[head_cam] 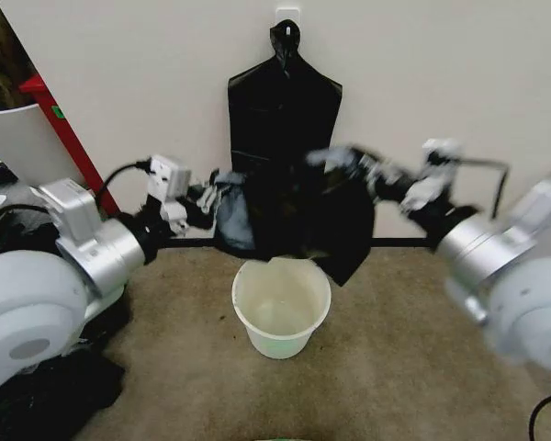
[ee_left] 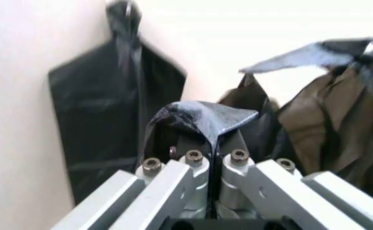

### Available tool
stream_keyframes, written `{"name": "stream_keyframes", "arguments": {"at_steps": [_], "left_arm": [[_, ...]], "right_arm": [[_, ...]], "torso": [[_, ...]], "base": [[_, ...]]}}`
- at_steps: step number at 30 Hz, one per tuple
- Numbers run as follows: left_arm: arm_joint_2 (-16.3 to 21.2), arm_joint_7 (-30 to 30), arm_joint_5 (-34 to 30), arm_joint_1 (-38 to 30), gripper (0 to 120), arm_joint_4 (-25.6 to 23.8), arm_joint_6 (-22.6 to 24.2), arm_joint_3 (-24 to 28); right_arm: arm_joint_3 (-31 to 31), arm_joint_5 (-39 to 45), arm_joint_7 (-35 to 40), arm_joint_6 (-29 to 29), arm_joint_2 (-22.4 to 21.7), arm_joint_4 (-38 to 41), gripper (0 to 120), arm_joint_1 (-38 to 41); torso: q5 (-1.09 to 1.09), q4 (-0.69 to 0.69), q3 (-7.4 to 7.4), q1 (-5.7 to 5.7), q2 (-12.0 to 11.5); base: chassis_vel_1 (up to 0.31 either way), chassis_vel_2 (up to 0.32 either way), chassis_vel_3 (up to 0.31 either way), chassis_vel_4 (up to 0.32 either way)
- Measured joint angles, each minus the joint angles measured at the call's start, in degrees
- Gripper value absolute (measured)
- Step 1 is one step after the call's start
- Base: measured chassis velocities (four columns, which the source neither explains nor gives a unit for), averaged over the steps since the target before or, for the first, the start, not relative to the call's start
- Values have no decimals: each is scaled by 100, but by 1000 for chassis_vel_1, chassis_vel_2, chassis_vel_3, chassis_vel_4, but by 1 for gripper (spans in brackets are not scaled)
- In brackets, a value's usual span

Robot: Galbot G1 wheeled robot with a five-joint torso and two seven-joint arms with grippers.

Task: Place the garbage bag over the trash bin.

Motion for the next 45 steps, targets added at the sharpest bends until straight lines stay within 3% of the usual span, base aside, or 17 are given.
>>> {"name": "stream_keyframes", "arguments": {"at_steps": [8, 13, 18, 21, 28, 42, 45], "left_arm": [[45, 366, -1162, -816, 0, -108, -266, -12], [52, 421, -1410, -957, 0, -136, -295, -42], [-18, 552, -1266, -85, 0, -217, -303, -646], [-153, 768, -739, 828, 0, -222, -424, -1096], [-458, 893, -436, 1783, 0, -216, -564, -1649], [-1251, 1095, 44, 2921, 0, 138, -614, -2284], [-1489, 1131, 263, 3100, 0, 299, -674, -2331]], "right_arm": [[940, 1271, -381, 472, -546, -3, 0, 199], [1169, 1994, -412, 655, -721, -2, 0, 301], [863, 2087, -433, 683, -588, -10, 0, 257], [661, 2183, -361, 660, -300, -17, 0, 177], [510, 2854, -218, 718, 0, -20, 0, 144], [127, 4034, 31, 874, 650, -20, 0, 161], [-458, 3691, -58, 838, 1082, -21, 0, 348]], "torso": [[1, -1, -1, 0, 0], [1, -1, 0, 0, 0], [1, 0, 0, 0, 0], [0, 1, 0, 0, 0], [0, 1, -1, 0, 0], [-1, 0, -1, 0, 0], [-1, 0, 0, 0, 0]], "base": [[0, 0, 0, 0], [0, 0, 0, 0], [0, 0, 0, 0], [0, 0, 0, 0], [0, 0, 0, 0], [0, 0, 0, 0], [0, 0, 0, 0]]}}
